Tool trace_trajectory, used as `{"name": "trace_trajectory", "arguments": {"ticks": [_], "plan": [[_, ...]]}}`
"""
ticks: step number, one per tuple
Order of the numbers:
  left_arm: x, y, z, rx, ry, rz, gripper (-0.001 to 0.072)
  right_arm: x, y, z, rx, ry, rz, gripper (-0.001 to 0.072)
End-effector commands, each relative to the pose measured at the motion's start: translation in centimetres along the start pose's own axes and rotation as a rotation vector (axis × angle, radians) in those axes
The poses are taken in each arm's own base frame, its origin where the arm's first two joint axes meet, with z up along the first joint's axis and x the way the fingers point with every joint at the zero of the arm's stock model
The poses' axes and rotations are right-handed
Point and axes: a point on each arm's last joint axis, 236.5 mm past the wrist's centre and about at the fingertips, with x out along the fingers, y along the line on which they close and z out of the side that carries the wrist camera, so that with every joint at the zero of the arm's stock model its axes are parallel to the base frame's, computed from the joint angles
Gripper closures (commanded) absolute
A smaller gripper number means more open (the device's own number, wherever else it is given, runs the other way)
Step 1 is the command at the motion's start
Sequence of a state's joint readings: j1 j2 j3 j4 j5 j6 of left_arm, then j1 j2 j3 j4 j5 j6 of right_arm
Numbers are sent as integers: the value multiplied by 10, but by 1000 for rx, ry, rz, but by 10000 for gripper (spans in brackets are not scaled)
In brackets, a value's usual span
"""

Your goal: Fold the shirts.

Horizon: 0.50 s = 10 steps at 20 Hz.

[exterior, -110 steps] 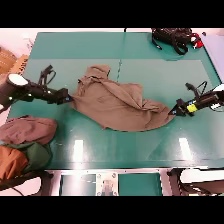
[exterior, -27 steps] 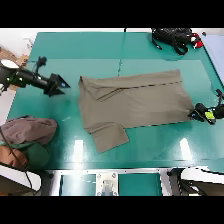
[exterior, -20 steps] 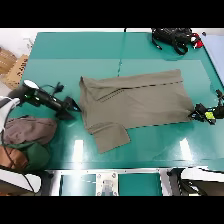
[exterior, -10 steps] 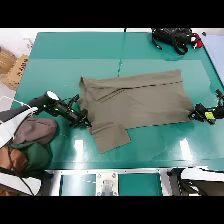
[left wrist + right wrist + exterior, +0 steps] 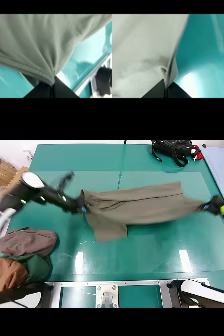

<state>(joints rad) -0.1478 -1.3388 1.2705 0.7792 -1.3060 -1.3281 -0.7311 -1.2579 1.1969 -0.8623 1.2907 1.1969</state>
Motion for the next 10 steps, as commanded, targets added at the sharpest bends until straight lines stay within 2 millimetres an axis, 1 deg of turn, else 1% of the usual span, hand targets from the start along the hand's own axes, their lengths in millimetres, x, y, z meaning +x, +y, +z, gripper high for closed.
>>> {"name": "trace_trajectory", "arguments": {"ticks": [1, 2, 3, 4, 6, 7, 8, 9, 10], "plan": [[-113, -93, 53, 278, -302, 56, 685, -100, 104, 45, -176, -275, 98, 696], [-152, -127, 61, 369, -406, 67, 685, -132, 127, 53, -225, -365, 90, 696], [-187, -158, 65, 445, -503, 70, 685, -162, 150, 57, -273, -452, 82, 696], [-223, -191, 63, 522, -606, 69, 684, -195, 175, 57, -318, -542, 76, 696], [-285, -246, 50, 648, -785, 65, 685, -251, 217, 51, -401, -707, 72, 696], [-311, -266, 39, 700, -859, 77, 685, -276, 236, 45, -446, -785, 65, 696], [-337, -283, 26, 745, -933, 99, 684, -297, 249, 39, -478, -847, 49, 696], [-356, -291, 16, 768, -998, 133, 684, -315, 254, 34, -486, -898, 15, 696], [-375, -292, 6, 780, -1057, 184, 684, -328, 255, 30, -479, -933, -24, 695]]}}
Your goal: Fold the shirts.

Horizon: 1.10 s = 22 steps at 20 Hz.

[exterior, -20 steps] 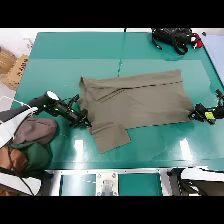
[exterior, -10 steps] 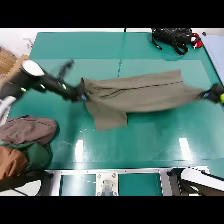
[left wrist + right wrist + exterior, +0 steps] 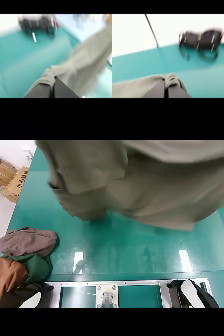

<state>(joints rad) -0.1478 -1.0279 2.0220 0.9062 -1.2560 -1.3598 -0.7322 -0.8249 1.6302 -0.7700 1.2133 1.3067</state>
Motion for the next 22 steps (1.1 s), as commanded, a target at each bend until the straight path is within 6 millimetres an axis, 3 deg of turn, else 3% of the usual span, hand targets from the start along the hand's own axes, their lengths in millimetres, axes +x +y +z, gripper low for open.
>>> {"name": "trace_trajectory", "arguments": {"ticks": [1, 3, 5, 8, 10, 17, 20, 22], "plan": [[-79, -18, 57, 140, -214, 158, 684, -58, 25, 46, -87, -180, -110, 696], [-101, -8, 57, 142, -223, 254, 684, -65, 20, 49, -106, -189, -154, 695], [-100, 2, 48, 132, -186, 292, 684, -61, 17, 44, -95, -170, -148, 695], [-59, 30, 5, 61, -40, 282, 684, -22, -2, 10, 5, -61, -95, 695], [-18, 61, -43, -17, 94, 284, 684, 19, -20, -33, 59, 68, -56, 695], [144, 194, -223, -267, 397, 342, 684, 189, -84, -221, 264, 463, -16, 695], [193, 238, -306, -343, 507, 371, 684, 238, -116, -287, 375, 560, -55, 695], [212, 256, -350, -382, 560, 388, 684, 260, -135, -323, 418, 613, -83, 695]]}}
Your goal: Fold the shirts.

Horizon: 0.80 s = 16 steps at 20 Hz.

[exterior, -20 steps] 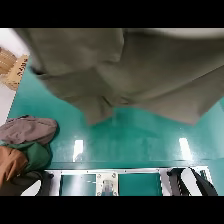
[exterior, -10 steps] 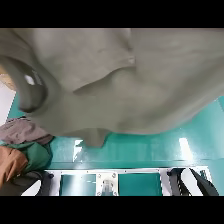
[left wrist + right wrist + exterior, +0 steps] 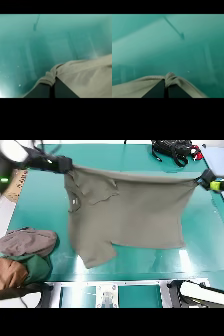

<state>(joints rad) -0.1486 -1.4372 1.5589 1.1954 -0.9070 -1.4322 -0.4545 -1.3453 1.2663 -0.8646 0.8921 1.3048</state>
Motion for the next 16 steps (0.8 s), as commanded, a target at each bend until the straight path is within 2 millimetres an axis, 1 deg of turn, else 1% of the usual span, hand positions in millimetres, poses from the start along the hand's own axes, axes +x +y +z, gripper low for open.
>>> {"name": "trace_trajectory", "arguments": {"ticks": [1, 3, 5, 6, 8, 10, 11, 12, 14, 15, 16], "plan": [[85, 37, -43, -68, 95, 38, 684, 74, -46, -26, 89, 94, -37, 695], [105, 46, -53, -80, 107, 50, 684, 97, -60, -29, 110, 123, -42, 695], [115, 54, -49, -87, 73, 63, 684, 114, -64, -22, 136, 122, -24, 695], [115, 59, -42, -94, 43, 72, 685, 121, -62, -16, 153, 113, -6, 695], [112, 71, -35, -153, 14, 74, 685, 127, -57, -1, 165, 88, 22, 695], [107, 85, -39, -212, 32, 69, 685, 123, -51, 15, 132, 59, 33, 695], [103, 91, -44, -239, 58, 61, 684, 119, -46, 19, 105, 63, 45, 695], [101, 93, -52, -234, 92, 48, 684, 116, -40, 17, 80, 86, 64, 696], [97, 87, -71, -192, 179, 19, 684, 111, -32, -2, 50, 175, 95, 696], [95, 83, -81, -173, 223, 4, 684, 109, -34, -15, 31, 226, 90, 696], [94, 80, -90, -160, 260, -9, 684, 107, -40, -29, 6, 284, 68, 696]]}}
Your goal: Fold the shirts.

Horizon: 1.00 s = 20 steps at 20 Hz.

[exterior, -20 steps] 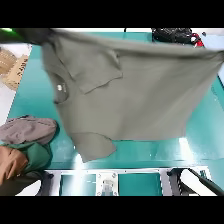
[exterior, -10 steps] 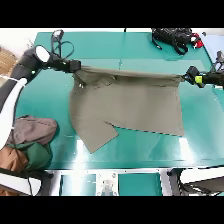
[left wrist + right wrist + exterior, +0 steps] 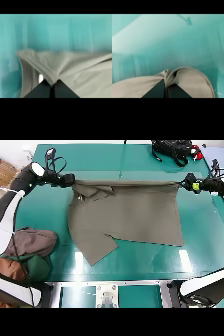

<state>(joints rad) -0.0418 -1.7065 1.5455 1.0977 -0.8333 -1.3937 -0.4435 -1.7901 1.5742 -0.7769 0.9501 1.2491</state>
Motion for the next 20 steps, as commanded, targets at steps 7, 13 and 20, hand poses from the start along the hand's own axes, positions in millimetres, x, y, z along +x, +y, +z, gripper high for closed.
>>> {"name": "trace_trajectory", "arguments": {"ticks": [7, 13, 20], "plan": [[4, 4, -89, 16, 309, -46, 684, -2, -43, -108, -62, 392, -101, 696], [9, -6, -103, -42, 339, -98, 684, -5, -58, -117, -83, 426, -150, 696], [-3, -25, -122, -85, 439, -170, 194, -25, -62, -105, 6, 431, -187, 460]]}}
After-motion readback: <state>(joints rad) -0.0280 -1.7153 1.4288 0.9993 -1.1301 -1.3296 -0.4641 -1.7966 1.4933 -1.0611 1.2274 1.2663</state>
